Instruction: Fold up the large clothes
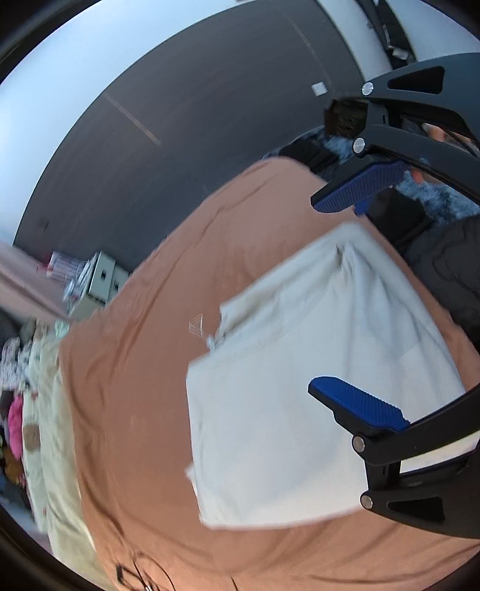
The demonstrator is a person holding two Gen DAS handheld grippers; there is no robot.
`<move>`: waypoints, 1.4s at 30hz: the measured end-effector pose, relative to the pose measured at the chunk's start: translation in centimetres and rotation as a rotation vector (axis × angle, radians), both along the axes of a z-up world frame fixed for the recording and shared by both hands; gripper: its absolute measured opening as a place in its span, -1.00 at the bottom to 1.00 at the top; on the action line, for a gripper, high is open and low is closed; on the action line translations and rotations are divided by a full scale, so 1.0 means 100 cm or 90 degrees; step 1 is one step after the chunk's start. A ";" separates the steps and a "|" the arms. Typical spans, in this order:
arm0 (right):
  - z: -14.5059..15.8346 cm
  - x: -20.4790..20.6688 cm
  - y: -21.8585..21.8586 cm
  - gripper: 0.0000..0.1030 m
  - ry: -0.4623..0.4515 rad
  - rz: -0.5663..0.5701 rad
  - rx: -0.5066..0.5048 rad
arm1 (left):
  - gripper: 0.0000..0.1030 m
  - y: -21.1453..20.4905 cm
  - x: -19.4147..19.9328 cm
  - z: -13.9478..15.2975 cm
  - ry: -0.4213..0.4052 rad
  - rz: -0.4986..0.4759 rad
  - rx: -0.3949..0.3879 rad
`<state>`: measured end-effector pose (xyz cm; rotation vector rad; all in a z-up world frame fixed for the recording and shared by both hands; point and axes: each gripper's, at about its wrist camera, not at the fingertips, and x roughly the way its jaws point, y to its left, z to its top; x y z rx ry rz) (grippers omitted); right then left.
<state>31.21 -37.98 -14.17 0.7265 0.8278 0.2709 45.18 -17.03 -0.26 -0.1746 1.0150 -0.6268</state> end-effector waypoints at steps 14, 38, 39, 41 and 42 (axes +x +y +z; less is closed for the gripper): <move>-0.028 0.103 0.044 0.63 0.105 0.104 -0.160 | 0.78 0.156 -0.003 -0.068 0.053 0.194 0.032; -0.002 0.080 0.026 -0.89 0.048 0.148 -0.170 | 0.36 0.116 0.005 -0.139 0.154 0.164 0.064; -0.002 0.077 0.021 -0.89 0.047 0.142 -0.168 | 0.35 0.112 0.007 -0.140 0.156 0.160 0.063; -0.002 0.071 0.014 -0.89 0.045 0.133 -0.166 | 0.21 0.103 0.011 -0.143 0.161 0.146 0.061; -0.002 0.067 0.010 -0.89 0.044 0.126 -0.164 | 0.11 0.099 0.012 -0.146 0.167 0.139 0.060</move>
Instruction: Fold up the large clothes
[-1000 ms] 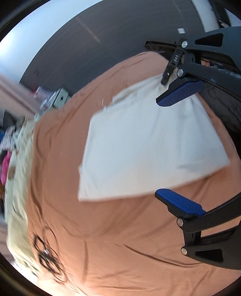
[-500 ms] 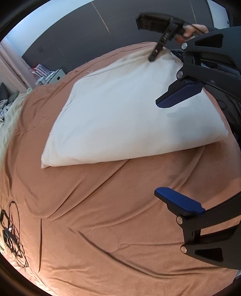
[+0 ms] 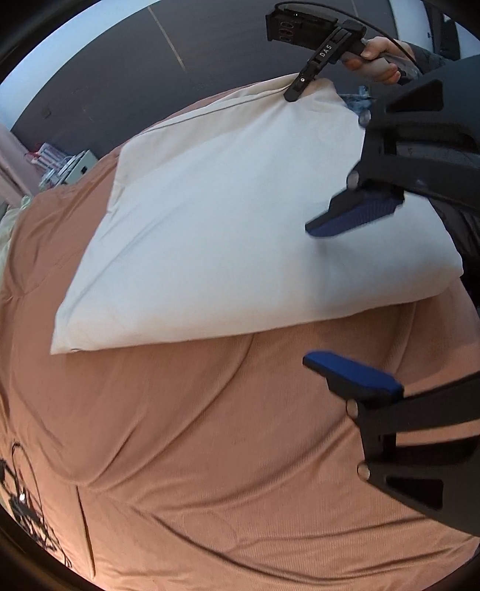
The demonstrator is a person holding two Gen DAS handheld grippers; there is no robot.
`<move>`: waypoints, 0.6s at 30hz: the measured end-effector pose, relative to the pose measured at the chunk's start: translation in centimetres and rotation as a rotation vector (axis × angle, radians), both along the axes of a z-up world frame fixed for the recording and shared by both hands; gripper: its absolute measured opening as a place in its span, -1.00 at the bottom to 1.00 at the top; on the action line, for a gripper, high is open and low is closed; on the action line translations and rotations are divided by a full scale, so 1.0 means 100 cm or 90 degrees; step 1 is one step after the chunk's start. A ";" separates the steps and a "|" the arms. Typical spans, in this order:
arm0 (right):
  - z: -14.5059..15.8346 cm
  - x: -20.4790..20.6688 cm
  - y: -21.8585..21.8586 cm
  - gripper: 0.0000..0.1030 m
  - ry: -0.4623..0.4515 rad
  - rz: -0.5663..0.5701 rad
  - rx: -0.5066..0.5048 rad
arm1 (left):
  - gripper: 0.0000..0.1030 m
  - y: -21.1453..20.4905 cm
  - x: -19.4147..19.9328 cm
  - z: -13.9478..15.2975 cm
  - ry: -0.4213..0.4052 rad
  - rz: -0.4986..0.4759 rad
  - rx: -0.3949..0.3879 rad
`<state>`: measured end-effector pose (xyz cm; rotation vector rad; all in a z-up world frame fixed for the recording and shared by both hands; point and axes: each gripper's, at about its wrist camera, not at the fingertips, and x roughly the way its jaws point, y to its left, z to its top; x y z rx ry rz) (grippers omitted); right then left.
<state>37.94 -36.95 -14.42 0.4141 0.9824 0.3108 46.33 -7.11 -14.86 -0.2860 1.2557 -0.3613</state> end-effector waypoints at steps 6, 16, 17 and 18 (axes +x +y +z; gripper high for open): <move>-0.024 -0.005 -0.018 -0.89 0.029 -0.033 0.008 | -0.07 -0.023 0.011 -0.016 0.029 -0.032 -0.023; -0.005 0.011 -0.023 0.48 0.024 -0.030 -0.038 | -0.07 -0.010 0.028 -0.007 0.020 0.006 -0.009; -0.001 0.017 -0.025 0.50 0.022 -0.028 -0.039 | -0.07 -0.008 0.028 -0.008 0.018 0.011 -0.010; 0.000 0.022 -0.028 0.49 0.024 -0.026 -0.031 | -0.07 -0.007 0.031 -0.007 0.017 0.016 -0.012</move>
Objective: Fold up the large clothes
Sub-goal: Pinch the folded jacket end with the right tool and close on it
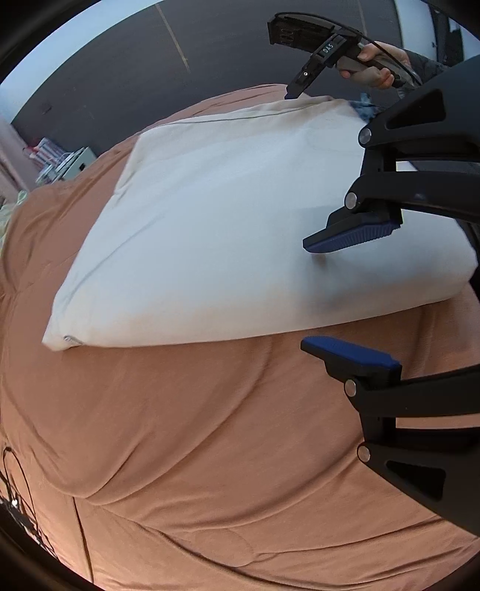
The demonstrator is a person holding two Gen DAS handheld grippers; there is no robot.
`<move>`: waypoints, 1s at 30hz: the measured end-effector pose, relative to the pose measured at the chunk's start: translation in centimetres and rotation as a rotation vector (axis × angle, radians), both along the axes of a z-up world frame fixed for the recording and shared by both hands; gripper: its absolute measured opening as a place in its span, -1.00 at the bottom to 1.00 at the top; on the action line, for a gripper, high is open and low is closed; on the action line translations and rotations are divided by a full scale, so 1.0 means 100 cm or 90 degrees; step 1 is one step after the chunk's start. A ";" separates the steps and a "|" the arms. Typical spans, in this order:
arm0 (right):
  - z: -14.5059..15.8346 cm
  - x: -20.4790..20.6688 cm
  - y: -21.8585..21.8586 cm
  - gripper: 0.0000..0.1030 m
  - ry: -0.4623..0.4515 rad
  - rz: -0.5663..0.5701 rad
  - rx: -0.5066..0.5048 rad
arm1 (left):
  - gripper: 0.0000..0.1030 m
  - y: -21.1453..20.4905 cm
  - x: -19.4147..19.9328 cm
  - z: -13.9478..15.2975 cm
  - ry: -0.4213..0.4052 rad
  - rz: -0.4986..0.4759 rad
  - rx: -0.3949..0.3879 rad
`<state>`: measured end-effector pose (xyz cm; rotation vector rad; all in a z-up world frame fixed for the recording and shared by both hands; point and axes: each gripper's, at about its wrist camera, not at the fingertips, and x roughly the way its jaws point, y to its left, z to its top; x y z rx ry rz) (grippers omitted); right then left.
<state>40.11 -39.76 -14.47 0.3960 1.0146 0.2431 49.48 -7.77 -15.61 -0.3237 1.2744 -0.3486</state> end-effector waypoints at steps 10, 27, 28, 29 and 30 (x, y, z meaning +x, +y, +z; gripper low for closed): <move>-0.027 0.071 -0.022 0.50 0.052 0.031 0.078 | -0.03 -0.003 0.041 -0.008 -0.004 0.019 -0.017; -0.059 0.164 -0.009 0.31 0.092 0.092 0.178 | 0.20 -0.005 0.106 -0.023 -0.035 0.042 -0.024; -0.061 0.168 -0.008 0.30 0.098 0.094 0.186 | 0.20 -0.004 0.108 -0.023 -0.036 0.045 -0.025; -0.064 0.172 -0.008 0.30 0.104 0.093 0.194 | 0.20 -0.005 0.112 -0.024 -0.038 0.050 -0.025; -0.066 0.177 -0.008 0.30 0.110 0.092 0.203 | 0.20 -0.005 0.115 -0.024 -0.041 0.053 -0.025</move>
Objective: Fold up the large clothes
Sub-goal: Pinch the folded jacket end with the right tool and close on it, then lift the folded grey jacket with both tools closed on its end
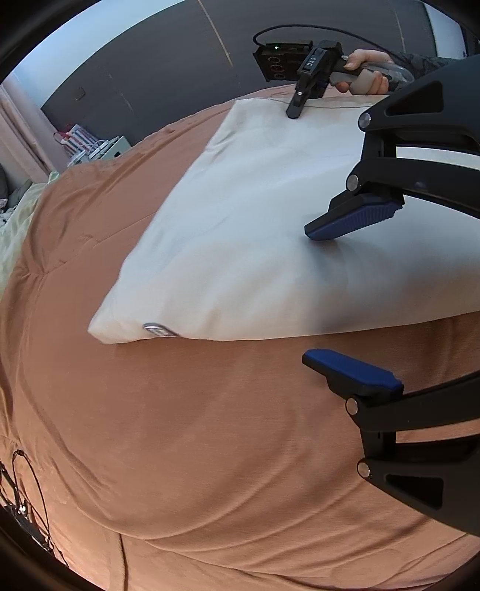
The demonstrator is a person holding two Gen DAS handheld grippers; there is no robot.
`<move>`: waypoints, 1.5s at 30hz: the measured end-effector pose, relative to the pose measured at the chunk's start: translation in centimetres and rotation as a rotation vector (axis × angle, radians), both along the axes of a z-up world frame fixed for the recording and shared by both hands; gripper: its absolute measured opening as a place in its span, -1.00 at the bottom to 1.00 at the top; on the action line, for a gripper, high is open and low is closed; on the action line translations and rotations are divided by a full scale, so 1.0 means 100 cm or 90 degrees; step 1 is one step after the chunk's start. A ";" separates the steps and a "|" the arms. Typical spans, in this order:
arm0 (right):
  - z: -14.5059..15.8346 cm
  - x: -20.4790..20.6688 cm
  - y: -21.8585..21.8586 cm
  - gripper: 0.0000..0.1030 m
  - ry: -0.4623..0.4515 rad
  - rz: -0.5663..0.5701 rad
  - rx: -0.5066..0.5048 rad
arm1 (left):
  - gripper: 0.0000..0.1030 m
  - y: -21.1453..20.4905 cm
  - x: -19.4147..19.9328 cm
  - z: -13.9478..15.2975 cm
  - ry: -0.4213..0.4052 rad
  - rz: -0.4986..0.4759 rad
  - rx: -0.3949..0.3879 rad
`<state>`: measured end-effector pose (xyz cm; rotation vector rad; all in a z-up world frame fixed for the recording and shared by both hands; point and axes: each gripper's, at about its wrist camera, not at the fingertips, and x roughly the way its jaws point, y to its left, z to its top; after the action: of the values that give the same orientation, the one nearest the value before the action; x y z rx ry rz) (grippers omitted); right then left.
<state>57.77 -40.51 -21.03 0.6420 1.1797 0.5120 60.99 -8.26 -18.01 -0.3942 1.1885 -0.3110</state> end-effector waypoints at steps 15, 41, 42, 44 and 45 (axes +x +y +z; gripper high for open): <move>0.061 -0.020 0.025 -0.72 -0.082 -0.008 -0.075 | -0.73 -0.010 0.006 0.025 -0.046 0.009 0.011; 0.264 -0.163 0.089 -0.76 -0.329 0.012 -0.069 | -0.85 0.049 -0.147 0.205 -0.283 0.054 -0.072; 0.275 -0.168 0.096 -0.76 -0.341 0.018 -0.070 | -0.86 0.055 -0.153 0.213 -0.292 0.058 -0.072; 0.290 -0.173 0.109 -0.76 -0.359 0.027 -0.071 | -0.86 0.068 -0.164 0.229 -0.309 0.068 -0.072; 0.300 -0.176 0.118 -0.76 -0.372 0.035 -0.071 | -0.86 0.074 -0.171 0.236 -0.318 0.075 -0.071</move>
<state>40.14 -28.71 9.02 0.3274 0.6665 0.6231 43.85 -0.85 5.63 -0.4500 0.6583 -0.3495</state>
